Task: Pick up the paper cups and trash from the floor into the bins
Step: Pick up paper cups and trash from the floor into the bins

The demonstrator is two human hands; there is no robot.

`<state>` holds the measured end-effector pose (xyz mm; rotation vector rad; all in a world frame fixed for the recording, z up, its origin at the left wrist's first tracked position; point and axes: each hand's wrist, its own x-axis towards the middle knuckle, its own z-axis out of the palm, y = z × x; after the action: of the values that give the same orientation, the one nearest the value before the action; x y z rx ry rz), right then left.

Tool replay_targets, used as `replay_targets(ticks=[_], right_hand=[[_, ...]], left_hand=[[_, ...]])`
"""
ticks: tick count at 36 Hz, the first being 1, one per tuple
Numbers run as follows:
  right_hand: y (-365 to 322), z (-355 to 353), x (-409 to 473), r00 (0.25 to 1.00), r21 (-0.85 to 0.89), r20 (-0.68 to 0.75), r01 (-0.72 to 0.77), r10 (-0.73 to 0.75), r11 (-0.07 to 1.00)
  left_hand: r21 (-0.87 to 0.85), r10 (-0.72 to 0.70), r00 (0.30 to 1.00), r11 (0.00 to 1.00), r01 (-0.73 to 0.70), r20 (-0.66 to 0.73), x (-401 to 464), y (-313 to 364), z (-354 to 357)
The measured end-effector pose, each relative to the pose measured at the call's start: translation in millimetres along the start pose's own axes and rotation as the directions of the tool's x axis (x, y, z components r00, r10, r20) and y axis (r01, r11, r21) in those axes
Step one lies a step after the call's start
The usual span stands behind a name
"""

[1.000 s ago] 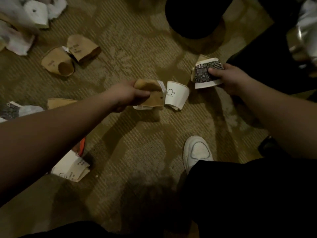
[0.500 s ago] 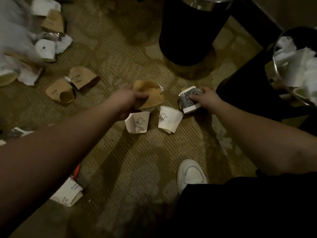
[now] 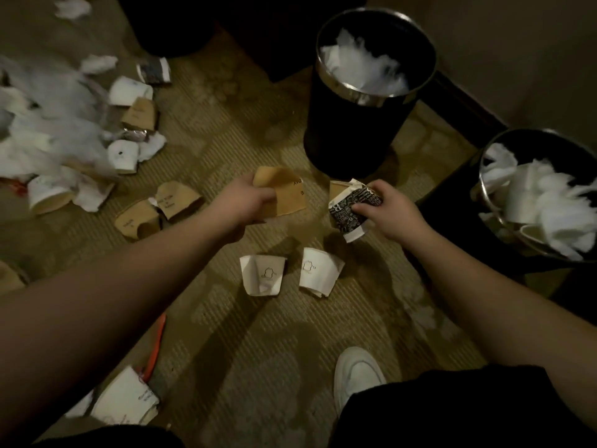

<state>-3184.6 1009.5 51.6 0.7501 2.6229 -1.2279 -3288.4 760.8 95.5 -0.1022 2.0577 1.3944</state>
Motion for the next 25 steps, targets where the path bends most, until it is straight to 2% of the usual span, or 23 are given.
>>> replay_targets(ticks=[6,8,11,14,16,20,25], right_hand=[[-50,-51,-18,0.985,0.102,-0.142,0.118,-0.103,0.988],[-69,-79,-18,0.96,0.129,-0.249,0.164,-0.128,0.978],[-94,-111,-7,0.933,0.149,-0.326,0.212,-0.154,0.966],[-112,-141,12,0.895,0.084,-0.398,0.256,-0.203,0.963],[-123,-165,31,0.888,0.024,-0.398,0.262,-0.231,0.965],[-132,-197,76,0.905,-0.142,-0.331,0.234,-0.269,0.962],[-126,-213,127,0.929,-0.363,-0.23,0.195,-0.29,0.911]], left_hand=[[-0.069,0.114,0.993,0.991,-0.114,-0.012,10,47,-9],[-0.068,0.176,0.984,0.982,-0.178,-0.024,14,73,-6],[-0.038,0.279,0.958,0.959,-0.282,-0.061,22,109,0],[0.047,0.394,0.913,0.919,-0.391,-0.104,34,142,9],[0.154,0.471,0.876,0.878,-0.453,-0.102,44,167,18],[0.348,0.555,0.823,0.8,-0.488,-0.121,70,209,43],[0.522,0.568,0.815,0.731,-0.439,-0.11,104,230,74]])
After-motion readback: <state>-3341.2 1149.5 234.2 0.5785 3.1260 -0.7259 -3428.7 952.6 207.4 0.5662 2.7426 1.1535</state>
